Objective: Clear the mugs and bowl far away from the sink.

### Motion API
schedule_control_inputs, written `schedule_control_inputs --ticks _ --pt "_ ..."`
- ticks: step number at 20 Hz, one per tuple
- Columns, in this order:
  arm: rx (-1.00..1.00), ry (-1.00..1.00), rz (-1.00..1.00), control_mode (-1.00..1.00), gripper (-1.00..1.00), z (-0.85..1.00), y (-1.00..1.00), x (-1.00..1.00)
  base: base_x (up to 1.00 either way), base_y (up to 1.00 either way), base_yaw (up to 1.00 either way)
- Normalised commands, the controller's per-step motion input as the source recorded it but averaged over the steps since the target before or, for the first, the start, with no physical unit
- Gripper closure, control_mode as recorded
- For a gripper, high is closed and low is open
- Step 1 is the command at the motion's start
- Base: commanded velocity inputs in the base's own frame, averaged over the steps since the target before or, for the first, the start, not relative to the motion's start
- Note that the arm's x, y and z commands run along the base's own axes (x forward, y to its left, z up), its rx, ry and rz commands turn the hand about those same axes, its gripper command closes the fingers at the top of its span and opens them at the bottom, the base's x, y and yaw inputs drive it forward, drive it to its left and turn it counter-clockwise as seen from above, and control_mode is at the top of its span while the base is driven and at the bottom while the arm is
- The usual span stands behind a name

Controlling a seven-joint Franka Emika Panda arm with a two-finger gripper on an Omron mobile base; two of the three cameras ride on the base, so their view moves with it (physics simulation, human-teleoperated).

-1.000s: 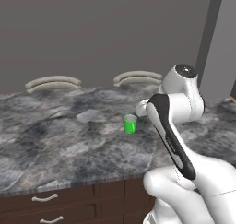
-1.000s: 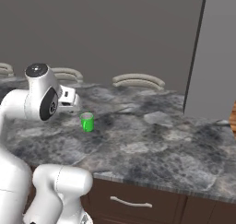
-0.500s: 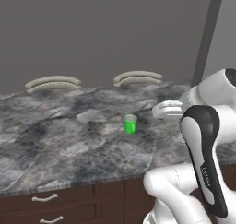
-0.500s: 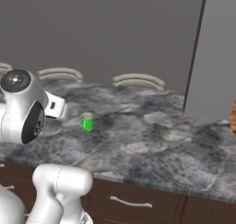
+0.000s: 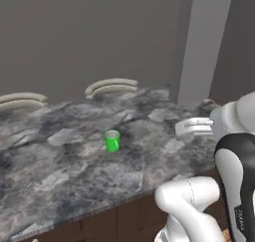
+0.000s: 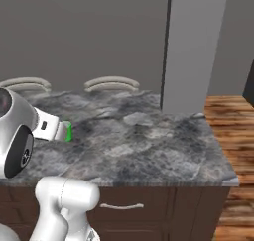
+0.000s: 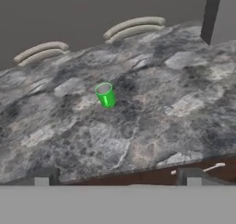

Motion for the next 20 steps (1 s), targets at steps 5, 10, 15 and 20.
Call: schedule_control_inputs --ticks 5,10,15,20 --pt "0.0 0.0 0.0 1.0 -1.0 0.0 0.0 0.0 0.0 0.0 -0.96" --pt "0.0 0.0 0.0 1.0 -1.0 0.0 0.0 0.0 0.0 -0.17 -0.87" --pt "0.0 0.0 0.0 1.0 -1.0 0.0 0.0 0.0 0.0 -0.98 -0.5" --pt "0.0 0.0 0.0 1.0 -1.0 0.0 0.0 0.0 0.0 -1.0 -0.37"
